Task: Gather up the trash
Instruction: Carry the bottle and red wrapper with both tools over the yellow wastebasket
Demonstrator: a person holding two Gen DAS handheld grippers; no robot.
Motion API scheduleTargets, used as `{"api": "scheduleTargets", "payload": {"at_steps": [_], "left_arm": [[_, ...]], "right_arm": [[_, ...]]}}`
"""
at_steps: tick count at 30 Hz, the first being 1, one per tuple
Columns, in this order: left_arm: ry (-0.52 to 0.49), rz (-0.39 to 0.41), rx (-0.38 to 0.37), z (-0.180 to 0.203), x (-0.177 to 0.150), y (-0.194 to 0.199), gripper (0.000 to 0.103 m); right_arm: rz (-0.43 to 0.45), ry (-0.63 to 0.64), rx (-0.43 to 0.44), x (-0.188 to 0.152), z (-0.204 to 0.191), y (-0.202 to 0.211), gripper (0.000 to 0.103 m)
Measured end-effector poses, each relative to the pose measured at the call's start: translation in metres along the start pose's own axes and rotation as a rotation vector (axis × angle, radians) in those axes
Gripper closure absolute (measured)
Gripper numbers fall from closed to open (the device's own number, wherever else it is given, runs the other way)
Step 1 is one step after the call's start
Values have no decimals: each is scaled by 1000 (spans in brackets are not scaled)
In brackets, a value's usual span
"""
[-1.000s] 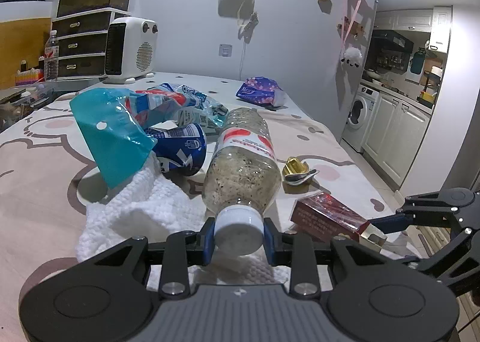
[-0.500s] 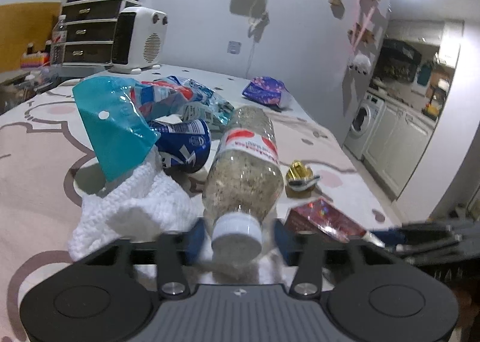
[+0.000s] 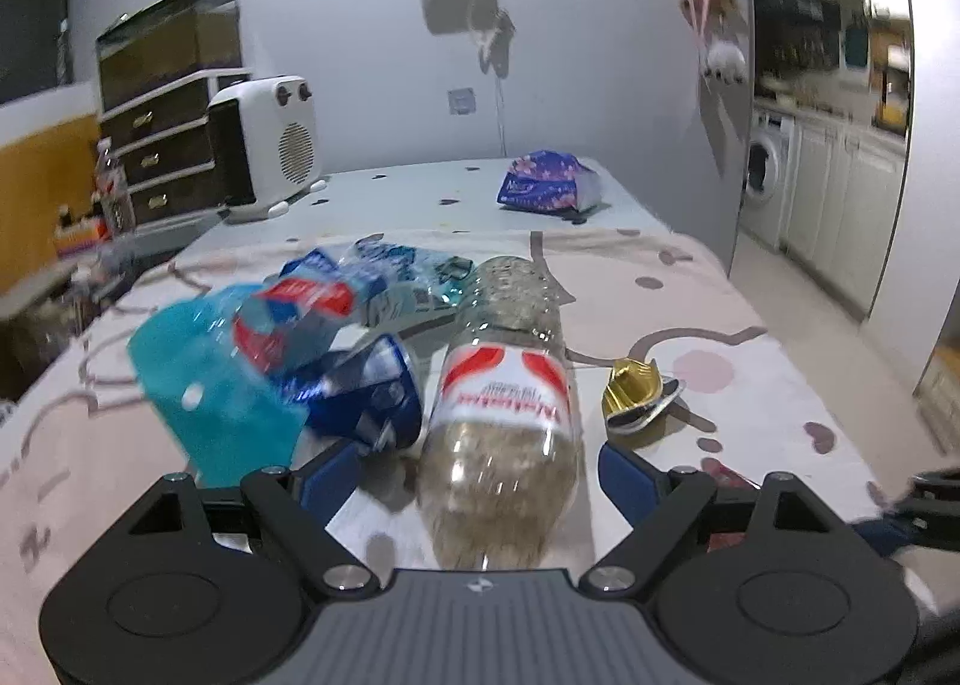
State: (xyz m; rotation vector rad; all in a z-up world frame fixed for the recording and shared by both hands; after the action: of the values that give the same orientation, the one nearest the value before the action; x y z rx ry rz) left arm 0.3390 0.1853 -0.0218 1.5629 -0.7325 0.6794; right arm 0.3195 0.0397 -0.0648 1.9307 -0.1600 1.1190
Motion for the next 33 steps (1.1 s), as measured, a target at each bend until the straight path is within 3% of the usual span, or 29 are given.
{"api": "scheduleTargets", "payload": {"at_steps": [5, 8, 12, 28, 33], "left_arm": [[-19, -51, 49, 4, 7, -28, 19], [0, -61, 34, 2, 3, -38, 37], [15, -32, 33, 2, -1, -31, 41], [148, 36, 18, 11, -48, 65, 42], [140, 55, 17, 29, -60, 97, 42]], "right_arm": [[2, 0, 10, -6, 2, 8, 53], [4, 1, 15, -9, 4, 12, 53], [9, -23, 19, -11, 10, 16, 54], [74, -108, -17, -31, 16, 52, 55], [120, -106, -51, -36, 16, 76, 55]]}}
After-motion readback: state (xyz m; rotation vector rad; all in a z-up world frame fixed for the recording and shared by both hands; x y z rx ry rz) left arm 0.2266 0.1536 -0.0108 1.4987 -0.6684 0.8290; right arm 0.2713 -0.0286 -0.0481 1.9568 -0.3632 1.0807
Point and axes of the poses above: each gripper's, at about its wrist camera, not at the fingertips, and y roughly against the way its jaws point, z to its right, x to its top, the point moved 8 cm from there along -y, roughly the way its jaws point, and after that the axes turned 4 degrees about -z, right-handed, at the moved point
